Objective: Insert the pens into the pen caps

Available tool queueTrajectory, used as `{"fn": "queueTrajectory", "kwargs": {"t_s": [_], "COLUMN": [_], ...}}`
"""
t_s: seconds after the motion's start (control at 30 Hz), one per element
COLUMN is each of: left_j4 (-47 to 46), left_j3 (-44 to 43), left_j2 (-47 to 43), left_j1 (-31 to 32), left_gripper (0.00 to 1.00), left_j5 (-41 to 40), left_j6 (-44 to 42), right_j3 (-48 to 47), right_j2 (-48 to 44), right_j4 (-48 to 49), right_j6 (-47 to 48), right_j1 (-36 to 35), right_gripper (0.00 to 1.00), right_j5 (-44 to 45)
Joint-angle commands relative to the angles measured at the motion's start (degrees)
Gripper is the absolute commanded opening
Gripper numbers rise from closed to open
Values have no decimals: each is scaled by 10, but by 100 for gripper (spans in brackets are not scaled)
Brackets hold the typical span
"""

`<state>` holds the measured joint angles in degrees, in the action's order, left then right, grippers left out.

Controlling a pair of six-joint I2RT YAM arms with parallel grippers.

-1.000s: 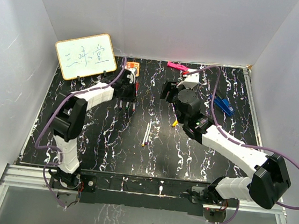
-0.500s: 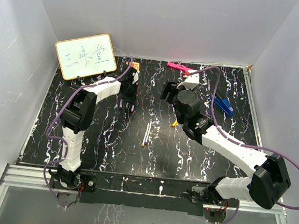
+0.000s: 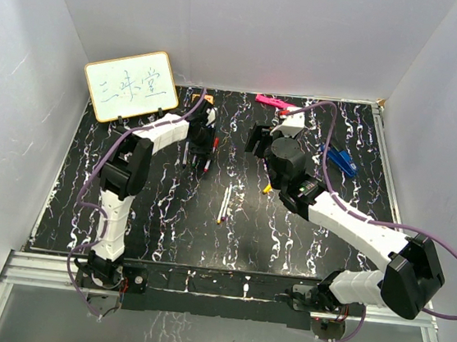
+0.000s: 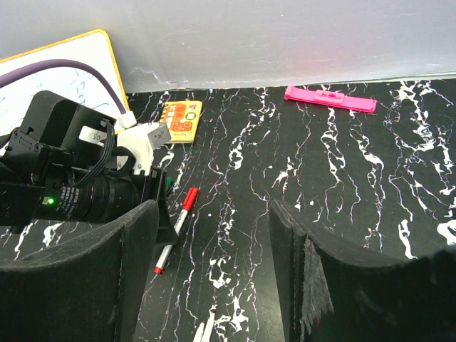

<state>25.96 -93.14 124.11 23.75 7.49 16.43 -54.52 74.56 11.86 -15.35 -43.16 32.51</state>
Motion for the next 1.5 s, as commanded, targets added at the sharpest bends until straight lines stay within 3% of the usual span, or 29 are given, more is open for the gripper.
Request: {"fn": "queueTrajectory", "kwargs": {"t_s": [0.0,0.23,0.53,0.73,0.87,1.2,1.47], "left_j4": [19,22,11,-17,-25,-4,-7], "left_j3": [-16,-38,-49,32,110,251,256], "left_j2": [9,-11,-81,-152,-208,-275,-254], "left_j1": [1,2,2,13,57,164,198], "left_gripper": [30,32,37,38,38,38,38], "left_j5": [6,5,17,31,12,-54,-77], "left_j6": [2,2,4,8,5,42,63], "right_j3": [3,6,19,27,36,54,68], "right_j2": [-7,-9,-7,-3,-1,-10,-18], "right_j4": [25,29,45,51,45,-58,-77], "right_j6": [-3,-3,-27,-32,-36,-157,-176], "right_j1": [0,-1,1,7,16,108,139], "right_gripper": [61,63,76,76,74,70,69], "right_j5": [10,32,130,193,225,160,122]}}
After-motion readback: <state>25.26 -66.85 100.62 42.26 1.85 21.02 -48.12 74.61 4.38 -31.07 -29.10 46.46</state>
